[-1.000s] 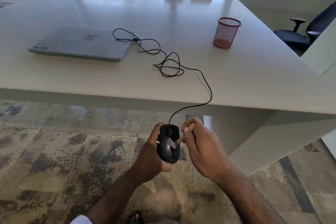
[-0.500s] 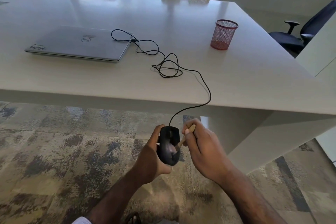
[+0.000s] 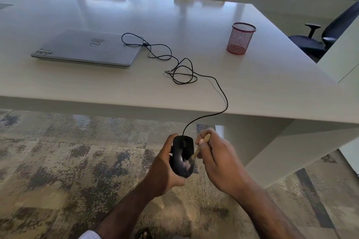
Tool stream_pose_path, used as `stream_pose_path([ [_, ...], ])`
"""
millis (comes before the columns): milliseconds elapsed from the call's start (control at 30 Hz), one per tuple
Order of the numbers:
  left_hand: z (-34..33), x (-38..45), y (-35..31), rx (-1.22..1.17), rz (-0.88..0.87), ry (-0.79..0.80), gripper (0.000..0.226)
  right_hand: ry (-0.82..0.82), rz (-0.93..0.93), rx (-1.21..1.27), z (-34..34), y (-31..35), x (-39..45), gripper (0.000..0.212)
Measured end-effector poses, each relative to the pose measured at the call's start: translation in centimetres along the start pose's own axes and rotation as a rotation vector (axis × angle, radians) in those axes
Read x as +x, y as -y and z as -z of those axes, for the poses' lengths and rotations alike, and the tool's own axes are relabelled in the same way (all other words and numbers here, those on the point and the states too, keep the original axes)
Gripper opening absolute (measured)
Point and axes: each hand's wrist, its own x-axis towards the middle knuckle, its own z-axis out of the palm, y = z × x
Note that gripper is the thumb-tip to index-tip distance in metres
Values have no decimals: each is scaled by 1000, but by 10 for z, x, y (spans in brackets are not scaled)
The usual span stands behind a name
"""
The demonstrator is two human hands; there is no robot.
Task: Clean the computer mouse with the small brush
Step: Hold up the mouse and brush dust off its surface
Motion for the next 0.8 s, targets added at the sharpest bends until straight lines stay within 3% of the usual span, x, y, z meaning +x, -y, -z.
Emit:
stream_pose_path([
  [167, 0, 2, 0, -14, 28, 5, 124, -130, 21, 48, 6, 2, 2, 16],
  [367, 1, 6, -3, -109, 86, 28, 122, 150, 127, -1, 10, -5, -4, 14],
  [500, 4, 7, -6, -111, 134, 56, 123, 264, 97, 115, 20, -11, -5, 14],
  [700, 10, 8, -14, -196, 176, 34, 113, 4, 36, 313, 26, -17, 3, 12],
  [800, 14, 10, -15, -243, 201, 29, 112, -1, -6, 350, 22, -18, 4, 13],
])
